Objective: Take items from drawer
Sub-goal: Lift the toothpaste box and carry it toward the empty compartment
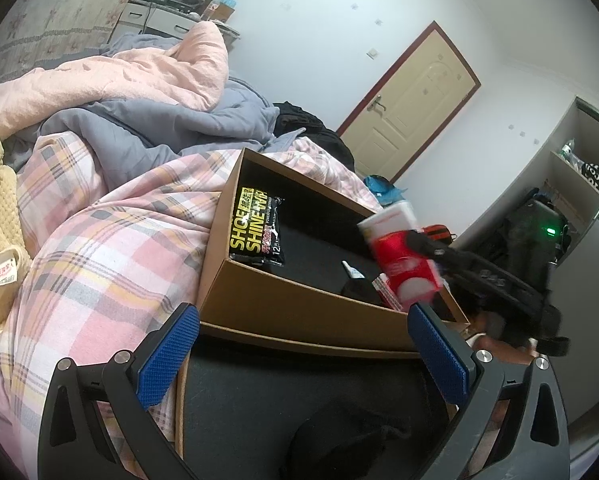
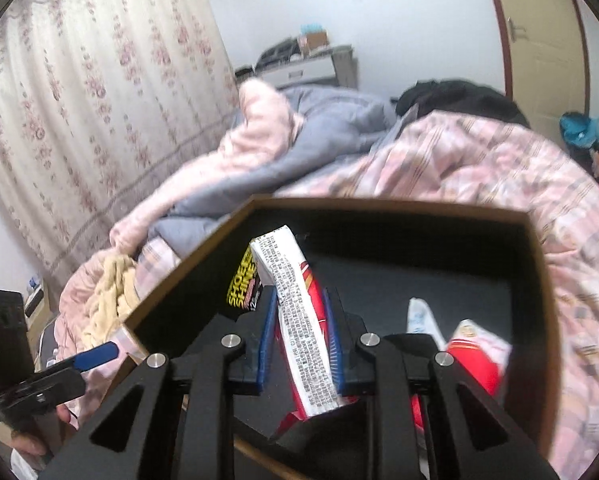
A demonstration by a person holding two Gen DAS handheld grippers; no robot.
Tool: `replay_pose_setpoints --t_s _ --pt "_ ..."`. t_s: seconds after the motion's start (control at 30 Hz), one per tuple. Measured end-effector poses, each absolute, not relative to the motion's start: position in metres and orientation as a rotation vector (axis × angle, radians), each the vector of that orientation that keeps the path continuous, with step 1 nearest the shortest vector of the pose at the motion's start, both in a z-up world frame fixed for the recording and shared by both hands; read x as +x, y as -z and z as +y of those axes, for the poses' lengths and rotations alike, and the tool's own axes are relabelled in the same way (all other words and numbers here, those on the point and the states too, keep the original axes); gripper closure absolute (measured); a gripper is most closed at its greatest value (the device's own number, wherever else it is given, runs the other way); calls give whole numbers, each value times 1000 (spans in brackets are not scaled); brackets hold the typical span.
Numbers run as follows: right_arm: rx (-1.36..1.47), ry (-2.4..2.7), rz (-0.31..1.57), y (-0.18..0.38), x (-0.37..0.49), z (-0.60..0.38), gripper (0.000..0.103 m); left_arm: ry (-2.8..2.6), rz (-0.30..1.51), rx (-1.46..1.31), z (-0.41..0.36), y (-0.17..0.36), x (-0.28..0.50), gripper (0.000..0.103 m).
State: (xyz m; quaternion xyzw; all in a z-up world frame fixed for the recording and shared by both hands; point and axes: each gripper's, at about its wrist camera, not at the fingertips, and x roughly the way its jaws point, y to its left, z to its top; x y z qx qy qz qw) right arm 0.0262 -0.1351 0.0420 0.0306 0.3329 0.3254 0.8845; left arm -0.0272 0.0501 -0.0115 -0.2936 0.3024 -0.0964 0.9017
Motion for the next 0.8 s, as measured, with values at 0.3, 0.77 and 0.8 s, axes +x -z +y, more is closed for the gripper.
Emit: replay_pose_setpoints --t_s 0.3,0.77,0.8 --pt "195 -701 536 -64 -3 -174 84 185 621 -581 47 11 -28 0" --pt "241 -861 595 -37 -31 -175 84 176 618 -577 47 10 -28 0" --pt "238 -882 606 -34 -31 -172 84 175 618 -576 47 10 -28 0"
